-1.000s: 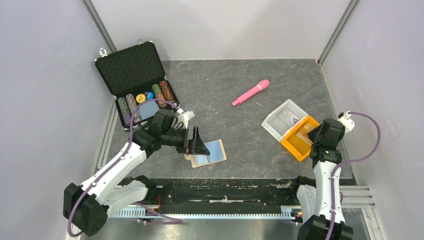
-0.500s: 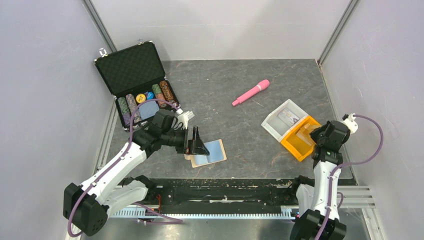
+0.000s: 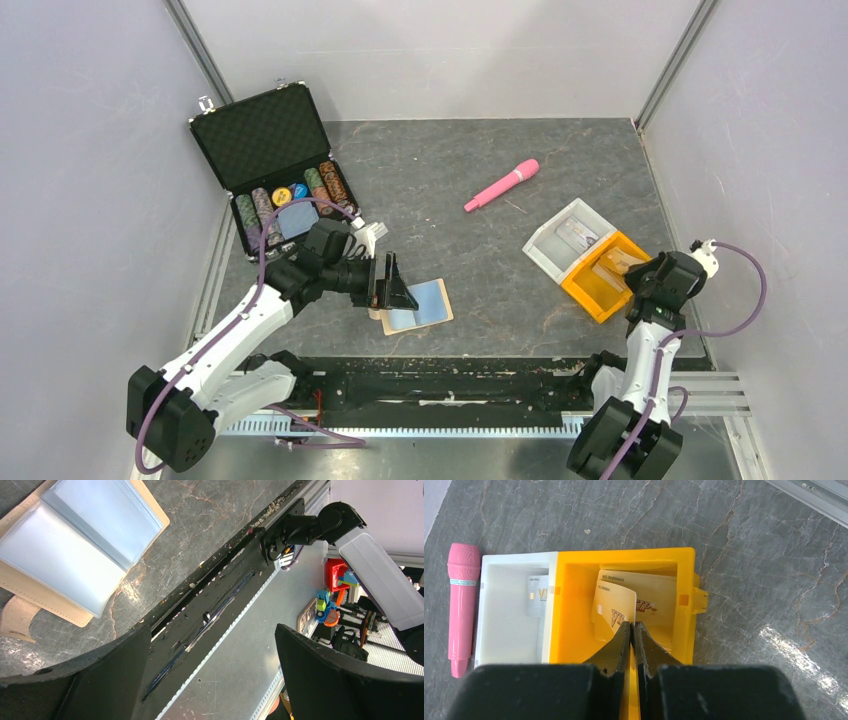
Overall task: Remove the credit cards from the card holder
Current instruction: Place the credit card in the storage box.
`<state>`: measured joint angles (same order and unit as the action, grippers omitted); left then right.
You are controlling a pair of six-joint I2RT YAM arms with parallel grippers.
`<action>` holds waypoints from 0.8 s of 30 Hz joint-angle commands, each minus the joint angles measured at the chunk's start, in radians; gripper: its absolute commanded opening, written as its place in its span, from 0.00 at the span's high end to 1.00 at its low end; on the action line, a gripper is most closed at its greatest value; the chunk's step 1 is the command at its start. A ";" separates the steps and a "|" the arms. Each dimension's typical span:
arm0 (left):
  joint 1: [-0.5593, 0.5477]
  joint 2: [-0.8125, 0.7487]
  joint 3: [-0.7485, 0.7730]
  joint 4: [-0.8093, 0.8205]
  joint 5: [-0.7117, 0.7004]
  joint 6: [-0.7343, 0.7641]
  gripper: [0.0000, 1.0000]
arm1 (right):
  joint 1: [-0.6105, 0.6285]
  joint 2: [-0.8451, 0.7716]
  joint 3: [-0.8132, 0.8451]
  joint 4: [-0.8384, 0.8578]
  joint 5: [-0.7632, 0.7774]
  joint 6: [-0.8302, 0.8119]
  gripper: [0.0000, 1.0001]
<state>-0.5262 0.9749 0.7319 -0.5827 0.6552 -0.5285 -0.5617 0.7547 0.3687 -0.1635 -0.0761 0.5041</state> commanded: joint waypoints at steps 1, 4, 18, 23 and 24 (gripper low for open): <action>-0.005 -0.015 0.034 0.001 -0.003 0.060 0.00 | -0.019 0.022 -0.021 0.035 -0.016 -0.032 0.95; -0.005 -0.011 0.035 0.001 -0.004 0.060 0.00 | -0.028 0.018 -0.037 0.049 -0.021 -0.033 0.94; -0.005 -0.001 0.034 0.001 -0.001 0.061 0.00 | -0.066 0.078 -0.038 0.097 -0.042 -0.047 0.83; -0.005 0.005 0.034 0.001 0.001 0.061 0.00 | -0.074 0.093 0.003 0.051 -0.027 -0.056 0.76; -0.006 0.006 0.035 0.001 0.001 0.061 0.00 | -0.076 0.095 0.010 0.044 -0.027 -0.058 0.74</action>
<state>-0.5262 0.9756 0.7319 -0.5827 0.6548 -0.5285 -0.6212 0.8307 0.3359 -0.0647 -0.1375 0.4820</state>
